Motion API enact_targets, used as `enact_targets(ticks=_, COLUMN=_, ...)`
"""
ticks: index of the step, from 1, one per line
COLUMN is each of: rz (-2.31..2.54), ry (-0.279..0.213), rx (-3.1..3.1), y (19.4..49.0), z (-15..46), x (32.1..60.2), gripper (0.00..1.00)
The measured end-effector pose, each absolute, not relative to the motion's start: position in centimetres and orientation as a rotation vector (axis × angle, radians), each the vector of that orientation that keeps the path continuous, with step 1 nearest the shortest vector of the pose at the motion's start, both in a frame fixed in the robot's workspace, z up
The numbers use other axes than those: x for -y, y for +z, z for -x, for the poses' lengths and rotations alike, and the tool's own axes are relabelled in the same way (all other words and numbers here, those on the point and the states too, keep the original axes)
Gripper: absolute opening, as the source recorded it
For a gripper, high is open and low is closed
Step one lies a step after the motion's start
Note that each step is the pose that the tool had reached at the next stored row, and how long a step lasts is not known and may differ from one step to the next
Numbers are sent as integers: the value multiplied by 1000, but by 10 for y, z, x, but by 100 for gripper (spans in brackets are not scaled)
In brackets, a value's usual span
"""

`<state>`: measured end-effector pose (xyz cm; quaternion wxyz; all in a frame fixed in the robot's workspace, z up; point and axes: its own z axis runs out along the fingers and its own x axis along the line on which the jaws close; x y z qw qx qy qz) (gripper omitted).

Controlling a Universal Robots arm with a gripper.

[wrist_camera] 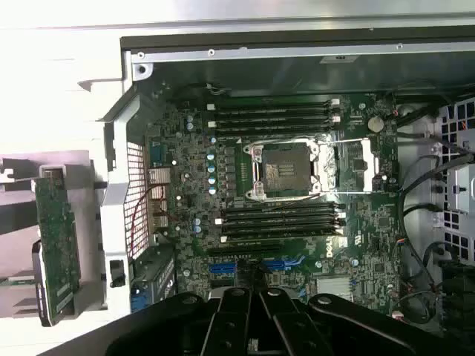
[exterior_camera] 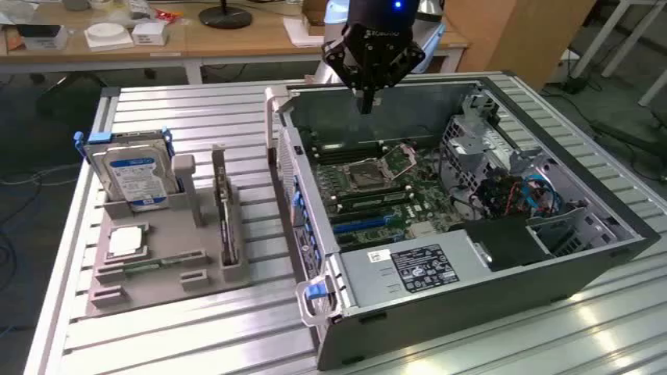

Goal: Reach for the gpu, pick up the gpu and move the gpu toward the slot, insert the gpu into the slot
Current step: 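Reach for the gpu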

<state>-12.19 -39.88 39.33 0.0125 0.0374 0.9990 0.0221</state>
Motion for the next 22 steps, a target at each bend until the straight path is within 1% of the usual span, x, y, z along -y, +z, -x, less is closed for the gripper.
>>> enact_targets(ticks=10, rz=-117, ry=69, rx=-3114, y=393, z=124, x=399, gripper=10)
enact_targets(ticks=22, rz=-117, ry=69, rx=-3114, y=393, z=149, x=399, gripper=10)
